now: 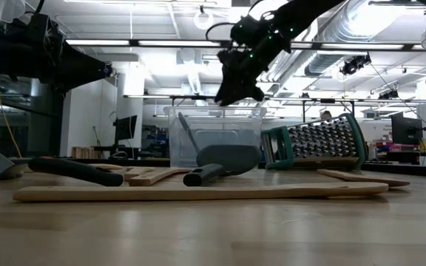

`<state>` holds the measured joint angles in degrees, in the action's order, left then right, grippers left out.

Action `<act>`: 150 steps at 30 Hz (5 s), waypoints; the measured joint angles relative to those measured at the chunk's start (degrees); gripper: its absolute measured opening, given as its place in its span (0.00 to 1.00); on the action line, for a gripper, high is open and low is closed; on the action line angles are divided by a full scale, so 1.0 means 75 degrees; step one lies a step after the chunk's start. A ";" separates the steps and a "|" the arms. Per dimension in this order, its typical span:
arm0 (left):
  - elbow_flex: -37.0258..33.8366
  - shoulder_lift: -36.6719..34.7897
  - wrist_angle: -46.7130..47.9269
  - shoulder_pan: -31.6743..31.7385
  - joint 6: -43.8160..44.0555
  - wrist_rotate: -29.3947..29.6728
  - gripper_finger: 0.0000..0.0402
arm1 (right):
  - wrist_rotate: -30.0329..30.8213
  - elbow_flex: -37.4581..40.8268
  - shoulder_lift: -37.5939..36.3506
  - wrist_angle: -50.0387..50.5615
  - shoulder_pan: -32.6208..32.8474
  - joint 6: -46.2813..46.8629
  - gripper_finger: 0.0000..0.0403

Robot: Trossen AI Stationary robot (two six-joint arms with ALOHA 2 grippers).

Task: Pick & Place Kitchen Items
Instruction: Put the black spatula into the bottom right transparent bin

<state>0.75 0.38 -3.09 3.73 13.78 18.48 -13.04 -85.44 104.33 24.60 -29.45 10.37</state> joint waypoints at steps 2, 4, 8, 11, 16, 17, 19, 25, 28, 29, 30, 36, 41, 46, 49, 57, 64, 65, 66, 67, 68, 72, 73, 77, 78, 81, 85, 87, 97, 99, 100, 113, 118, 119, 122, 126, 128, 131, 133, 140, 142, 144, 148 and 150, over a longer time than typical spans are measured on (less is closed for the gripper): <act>0.0000 0.0000 0.0003 0.0000 0.0000 0.0000 0.38 | -0.0381 -0.0002 -0.0123 0.0020 0.0036 -0.0134 0.39; 0.0000 0.0002 0.0002 0.0000 0.0000 0.0000 0.38 | -0.0637 -0.0002 -0.0251 0.0062 0.0106 -0.0361 0.44; 0.0000 0.0003 0.0003 -0.0003 0.0000 0.0001 0.38 | -0.0709 -0.0002 -0.0608 0.0188 0.0319 -0.0854 0.49; 0.0000 0.0002 0.0003 -0.0002 0.0001 0.0002 0.38 | -0.0665 0.0055 -0.0879 0.0183 0.0525 -0.1229 0.50; 0.0000 0.0003 0.0003 0.0000 0.0003 0.0000 0.38 | -0.0651 0.1004 -0.1660 -0.0714 0.0873 -0.1714 0.50; 0.0000 0.0001 0.0003 -0.0003 0.0003 0.0001 0.38 | -0.0658 0.1281 -0.1865 -0.0964 0.0935 -0.1818 0.50; 0.0000 0.0000 0.0002 0.0000 0.0000 0.0000 0.38 | -0.0666 0.1868 -0.2280 -0.1595 0.1113 -0.2010 0.50; 0.0000 0.0000 0.0003 0.0000 0.0003 0.0000 0.38 | -0.0653 0.3424 -0.3492 -0.2641 0.1560 -0.2419 0.50; 0.0000 0.0000 0.0003 -0.0003 0.0001 0.0000 0.38 | -0.0657 0.3988 -0.4024 -0.2856 0.1786 -0.2384 0.50; 0.0000 0.0003 0.0003 0.0000 0.0000 0.0003 0.38 | -0.0654 0.4157 -0.4195 -0.2859 0.1869 -0.2366 0.50; 0.0000 0.0003 0.0001 -0.0002 0.0002 0.0000 0.38 | -0.0651 0.4302 -0.4349 -0.2856 0.1952 -0.2360 0.50; 0.0000 0.0003 0.0005 -0.0003 0.0000 0.0000 0.38 | -0.0190 0.5019 -0.5272 -0.2875 0.2473 -0.1990 0.50; 0.0000 0.0003 0.0001 -0.0001 0.0003 0.0000 0.38 | -0.0109 0.5417 -0.5688 -0.2815 0.2875 -0.1400 0.50; 0.0000 0.0000 0.0003 -0.0003 0.0003 0.0000 0.38 | -0.0081 0.5547 -0.5805 -0.2668 0.3179 -0.0924 0.50; 0.0000 0.0002 0.0002 -0.0002 0.0001 0.0000 0.38 | -0.0081 0.5547 -0.5805 -0.2570 0.3334 -0.0766 0.50; 0.0000 0.0001 0.0003 -0.0002 0.0003 0.0001 0.38 | -0.0082 0.5538 -0.5673 -0.2398 0.3587 -0.0384 0.50; 0.0000 0.0000 0.0000 0.0000 0.0003 0.0000 0.38 | -0.0068 0.5360 -0.5031 -0.2374 0.3584 0.1788 0.50; 0.0000 0.0000 0.0003 -0.0001 0.0003 0.0002 0.38 | -0.0058 0.5281 -0.4930 -0.2381 0.3578 0.2020 0.50; 0.0000 0.0002 0.0003 -0.0002 0.0000 0.0000 0.38 | -0.0050 0.5199 -0.4833 -0.2392 0.3578 0.2191 0.50; 0.0000 0.0001 0.0003 -0.0001 0.0001 0.0000 0.38 | -0.0051 0.5125 -0.4728 -0.2396 0.3575 0.2327 0.50; 0.0000 0.0003 0.0002 -0.0002 0.0002 0.0000 0.38 | -0.0052 0.5051 -0.4615 -0.2390 0.3561 0.2430 0.50; 0.0000 0.0003 0.0003 0.0000 0.0000 0.0000 0.38 | -0.0054 0.4716 -0.4132 -0.2367 0.3522 0.2653 0.50; 0.0000 0.0002 0.0003 -0.0001 0.0003 0.0000 0.38 | -0.0052 0.4634 -0.4009 -0.2374 0.3512 0.2646 0.50; 0.0000 0.0001 0.0003 -0.0001 0.0002 0.0000 0.38 | -0.0049 0.4350 -0.3545 -0.2349 0.3511 0.2640 0.50; 0.0000 0.0000 0.0003 0.0000 0.0002 0.0000 0.38 | -0.0050 0.4246 -0.3407 -0.2316 0.3511 0.2721 0.50; 0.0000 0.0001 0.0003 -0.0002 0.0003 0.0000 0.38 | 0.0014 0.3884 -0.2972 -0.2102 0.3506 0.3342 0.50; 0.0000 0.0001 0.0003 -0.0001 0.0002 0.0000 0.38 | 0.0527 0.3394 -0.2422 -0.1594 0.3476 0.4605 0.50; 0.0000 0.0001 0.0003 -0.0001 0.0000 0.0001 0.38 | 0.0765 0.3134 -0.2142 -0.1393 0.3467 0.5061 0.50; 0.0000 0.0000 0.0003 -0.0001 0.0003 0.0000 0.38 | 0.1329 0.2289 -0.0840 -0.0960 0.3476 0.6461 0.50; 0.0000 0.0002 0.0003 0.0000 0.0000 0.0000 0.38 | 0.1469 0.2283 -0.0661 -0.0935 0.3476 0.6994 0.50; 0.0000 0.0000 0.0003 -0.0002 0.0002 0.0000 0.38 | 0.1557 0.2283 -0.0572 -0.0898 0.3476 0.7287 0.50; 0.0000 0.0001 0.0000 0.0000 0.0000 0.0000 0.38 | 0.2708 0.1429 -0.0029 0.0720 0.3651 0.8676 0.50; 0.0000 0.0002 0.0002 -0.0001 0.0002 -0.0004 0.38 | 0.2761 0.0674 0.0418 0.1378 0.3642 0.8690 0.50; 0.0000 0.0003 0.0006 -0.0002 0.0002 -0.0016 0.38 | 0.2716 0.0541 0.0517 0.1470 0.3645 0.8693 0.50; 0.0000 0.0001 0.0006 0.0000 0.0000 -0.0015 0.38 | 0.2605 0.0177 0.0846 0.1693 0.3650 0.8695 0.50; 0.0000 0.0000 0.0003 0.0000 0.0001 -0.0012 0.38 | 0.2539 -0.0086 0.1181 0.1853 0.3700 0.8852 0.50; 0.0000 0.0001 0.0004 -0.0002 0.0000 -0.0015 0.38 | 0.2525 -0.0133 0.1277 0.1855 0.3728 0.8971 0.50; 0.0000 0.0003 0.0006 -0.0001 0.0000 -0.0015 0.38 | 0.2512 -0.0135 0.1333 0.1887 0.3761 0.9187 0.50; 0.0000 0.0002 0.0003 0.0000 0.0002 -0.0015 0.38 | 0.2507 -0.0140 0.1381 0.1893 0.3781 0.9271 0.50; 0.0000 0.0000 0.0003 -0.0003 0.0001 -0.0017 0.38 | 0.2486 -0.0130 0.1583 0.1869 0.3802 0.9838 0.50; 0.0000 0.0003 0.0005 -0.0002 0.0002 -0.0019 0.38 | 0.2488 -0.0133 0.1643 0.1750 0.3823 1.0045 0.50; 0.0000 0.0003 0.0004 -0.0001 0.0003 -0.0019 0.38 | 0.2516 -0.0133 0.1665 0.1788 0.3828 1.0176 0.50; 0.0000 0.0002 0.0006 0.0000 0.0003 -0.0029 0.38 | 0.2517 -0.0130 0.1811 0.1721 0.3828 1.0411 0.50; 0.0000 0.0000 0.0003 -0.0001 0.0003 -0.0028 0.38 | 0.2574 -0.0134 0.1908 0.1646 0.3828 1.0492 0.50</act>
<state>0.75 0.38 -3.07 3.72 13.80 18.27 6.26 -86.44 118.64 36.95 -0.73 89.07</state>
